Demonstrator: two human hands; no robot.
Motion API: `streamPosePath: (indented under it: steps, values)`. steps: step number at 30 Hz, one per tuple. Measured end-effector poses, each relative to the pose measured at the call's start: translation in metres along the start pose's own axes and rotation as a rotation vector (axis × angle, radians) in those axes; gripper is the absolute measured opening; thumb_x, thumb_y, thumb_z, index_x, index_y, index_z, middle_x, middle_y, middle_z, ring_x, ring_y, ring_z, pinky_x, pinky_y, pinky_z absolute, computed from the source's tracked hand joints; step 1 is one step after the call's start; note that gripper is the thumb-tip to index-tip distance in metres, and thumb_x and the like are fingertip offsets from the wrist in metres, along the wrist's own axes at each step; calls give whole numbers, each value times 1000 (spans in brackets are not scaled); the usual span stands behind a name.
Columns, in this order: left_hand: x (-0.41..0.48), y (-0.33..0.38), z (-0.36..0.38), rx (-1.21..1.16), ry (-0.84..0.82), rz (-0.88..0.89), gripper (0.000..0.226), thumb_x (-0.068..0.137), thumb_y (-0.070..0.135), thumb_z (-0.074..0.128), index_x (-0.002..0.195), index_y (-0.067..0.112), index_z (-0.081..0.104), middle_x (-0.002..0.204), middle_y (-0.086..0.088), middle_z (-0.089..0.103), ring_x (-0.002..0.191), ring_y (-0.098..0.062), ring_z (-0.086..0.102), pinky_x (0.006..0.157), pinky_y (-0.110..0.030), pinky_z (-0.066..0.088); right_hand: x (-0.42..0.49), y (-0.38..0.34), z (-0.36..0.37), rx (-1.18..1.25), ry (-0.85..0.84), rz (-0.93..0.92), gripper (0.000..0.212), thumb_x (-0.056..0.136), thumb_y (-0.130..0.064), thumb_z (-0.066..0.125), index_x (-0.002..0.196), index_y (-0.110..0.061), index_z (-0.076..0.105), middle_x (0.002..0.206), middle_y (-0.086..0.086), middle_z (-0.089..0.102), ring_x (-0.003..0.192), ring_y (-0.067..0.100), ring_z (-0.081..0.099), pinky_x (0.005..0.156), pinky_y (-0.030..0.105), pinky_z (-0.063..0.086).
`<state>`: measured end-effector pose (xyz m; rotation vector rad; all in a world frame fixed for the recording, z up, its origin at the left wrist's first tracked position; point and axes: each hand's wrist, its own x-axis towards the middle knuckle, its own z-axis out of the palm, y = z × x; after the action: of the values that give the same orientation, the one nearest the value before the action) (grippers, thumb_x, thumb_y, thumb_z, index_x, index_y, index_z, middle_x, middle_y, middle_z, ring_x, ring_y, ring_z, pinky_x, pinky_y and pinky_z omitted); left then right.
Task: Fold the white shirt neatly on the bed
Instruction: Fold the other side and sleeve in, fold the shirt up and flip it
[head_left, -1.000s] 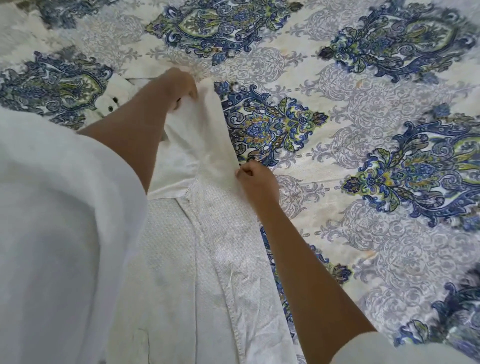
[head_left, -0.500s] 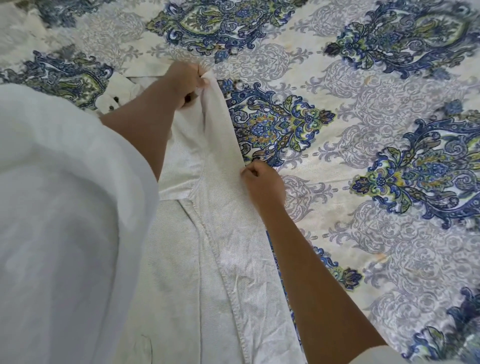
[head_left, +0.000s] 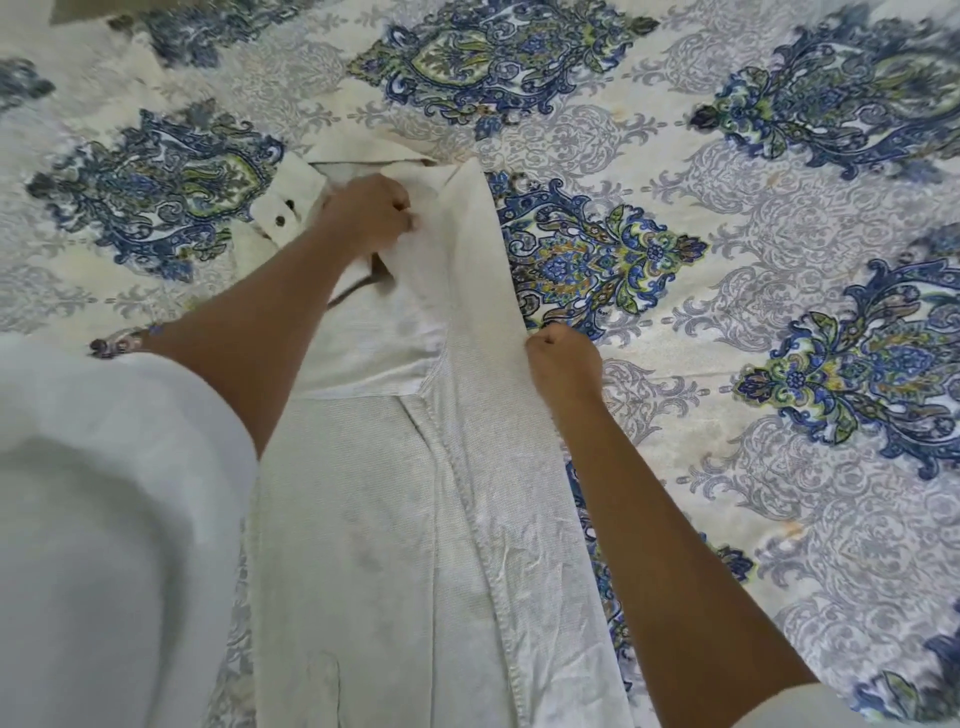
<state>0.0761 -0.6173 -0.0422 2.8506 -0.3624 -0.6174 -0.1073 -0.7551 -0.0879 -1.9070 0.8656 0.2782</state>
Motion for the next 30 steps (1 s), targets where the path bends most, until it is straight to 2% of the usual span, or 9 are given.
streamPosePath:
  steps: [4, 6, 9, 11, 13, 20, 22, 26, 30]
  values:
    - [-14, 13, 23, 136, 385, -69, 33, 90, 23, 47, 118, 6, 52, 124, -15, 53, 116, -33, 47, 95, -43, 36, -6, -13, 8, -173, 73, 75, 22, 92, -19, 39, 101, -9, 56, 99, 11, 60, 87, 27, 52, 67, 31, 36]
    - [-24, 26, 35, 198, 551, 116, 38, 86, 20, 39, 117, 2, 50, 124, -17, 50, 117, -34, 45, 94, -44, 35, -8, -18, 11, -344, 199, -32, 29, 92, -18, 38, 114, -6, 53, 118, 13, 56, 108, 30, 48, 81, 37, 39]
    - [-24, 40, 60, 246, 336, 441, 52, 90, 24, 25, 133, 3, 43, 143, -17, 39, 133, -31, 36, 107, -44, 25, -1, -20, 31, -446, 281, -462, 45, 87, -18, 30, 123, 0, 51, 130, 18, 50, 123, 34, 43, 98, 41, 37]
    - [-15, 33, 73, 347, 98, 397, 55, 99, 30, 22, 148, 7, 14, 158, -8, 9, 145, -20, 11, 115, -40, 8, 5, -9, 45, -591, 169, -598, 56, 89, -27, 23, 135, -1, 42, 146, 18, 38, 136, 32, 32, 110, 44, 25]
    - [-5, 21, 79, 402, 15, 364, 60, 100, 39, 16, 149, 10, -3, 158, -2, -9, 146, -14, -4, 116, -39, -1, 11, 10, 53, -722, 119, -586, 59, 95, -37, 17, 146, -9, 26, 156, 9, 20, 144, 25, 16, 116, 43, 7]
    - [0, 28, 75, 546, 128, 272, 60, 99, 45, 9, 150, 15, -3, 158, 1, -4, 145, -16, -8, 115, -43, -11, -34, 57, 45, -820, 309, -532, 54, 93, -34, 26, 142, -15, 37, 149, 1, 36, 140, 21, 31, 111, 52, 15]
    - [-22, 36, 78, 495, 156, 272, 60, 100, 43, 14, 149, 13, -2, 159, -2, -3, 146, -19, -6, 115, -43, -8, -60, 68, 35, -851, 316, -524, 53, 91, -32, 29, 139, -13, 43, 147, 3, 41, 137, 23, 35, 110, 54, 14]
    - [-83, 27, 108, 432, 119, 547, 64, 91, 42, 2, 150, 15, 1, 158, -1, -1, 146, -18, 0, 116, -37, -4, -70, 56, 37, -849, 310, -540, 54, 84, -27, 31, 129, -8, 54, 140, 7, 49, 134, 24, 41, 110, 56, 18]
    - [-77, 10, 116, 427, 130, 416, 73, 86, 49, -2, 150, 14, 10, 158, -2, 9, 145, -17, 11, 116, -36, 2, -59, 56, 53, -835, 219, -570, 55, 88, -32, 32, 135, -8, 47, 144, 7, 44, 135, 22, 39, 110, 52, 25]
